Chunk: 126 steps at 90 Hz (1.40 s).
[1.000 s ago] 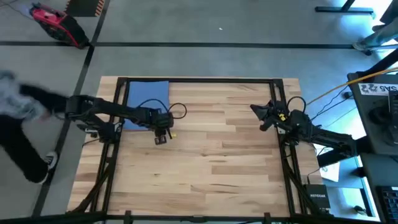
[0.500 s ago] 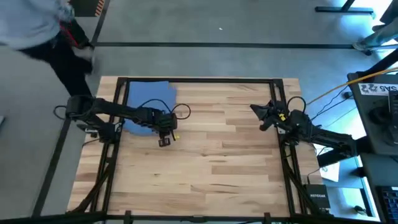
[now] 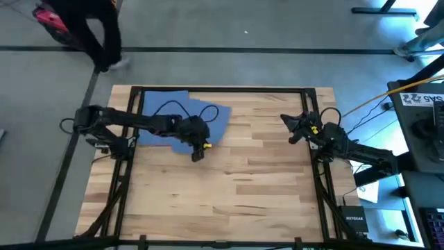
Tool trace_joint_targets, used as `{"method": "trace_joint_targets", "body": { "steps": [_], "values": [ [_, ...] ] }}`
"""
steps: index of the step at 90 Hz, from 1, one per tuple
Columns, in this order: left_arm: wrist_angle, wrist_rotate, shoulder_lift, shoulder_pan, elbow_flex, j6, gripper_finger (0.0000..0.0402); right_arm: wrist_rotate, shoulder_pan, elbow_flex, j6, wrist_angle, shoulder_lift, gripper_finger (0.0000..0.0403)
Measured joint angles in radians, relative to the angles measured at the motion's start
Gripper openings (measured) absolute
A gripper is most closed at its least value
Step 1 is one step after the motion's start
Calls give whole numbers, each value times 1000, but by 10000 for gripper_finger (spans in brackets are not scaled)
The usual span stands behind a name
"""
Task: Organize paper
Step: Move the blue colored paper on the bottom left of the table
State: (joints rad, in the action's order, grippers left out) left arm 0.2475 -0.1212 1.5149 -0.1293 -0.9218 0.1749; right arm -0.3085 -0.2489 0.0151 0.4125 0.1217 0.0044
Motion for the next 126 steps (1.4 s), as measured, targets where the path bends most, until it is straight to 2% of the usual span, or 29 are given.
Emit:
{"method": "trace_joint_targets", "body": {
  "steps": [17, 34, 42, 52, 57, 63, 73, 94, 110, 126],
  "values": [
    [-16, -16, 1, -34, 0, 38, 66, -84, 0, 0, 25, 111, 0, 0],
    [-118, -39, 8, -62, 0, 49, 91, -14, 0, 0, 2, 272, 0, 0],
    [-92, -25, 32, -69, 0, -6, 79, 78, 0, 0, 2, 316, 0, 0],
    [-55, -21, 88, -69, 0, -72, 37, 190, 0, 0, 24, 327, 1, 0],
    [-37, -21, 120, -66, 0, -105, 14, 220, 0, 0, 44, 323, 9, 0],
    [-18, -21, 158, -66, 1, -127, 6, 234, 0, 1, 52, 320, 25, 0],
    [-13, -21, 199, -66, 1, -142, 1, 241, 0, 55, 38, 221, 74, 0],
    [-29, -29, 240, -65, 1, -150, 0, 254, 0, 258, -66, 29, 245, 0],
    [-125, -30, 301, -55, -5, -131, 0, 259, 0, 454, -109, -112, 376, 0],
    [-213, -30, 400, -51, -96, -106, 0, 268, 0, 620, -194, -240, 487, 0]
  ]
}}
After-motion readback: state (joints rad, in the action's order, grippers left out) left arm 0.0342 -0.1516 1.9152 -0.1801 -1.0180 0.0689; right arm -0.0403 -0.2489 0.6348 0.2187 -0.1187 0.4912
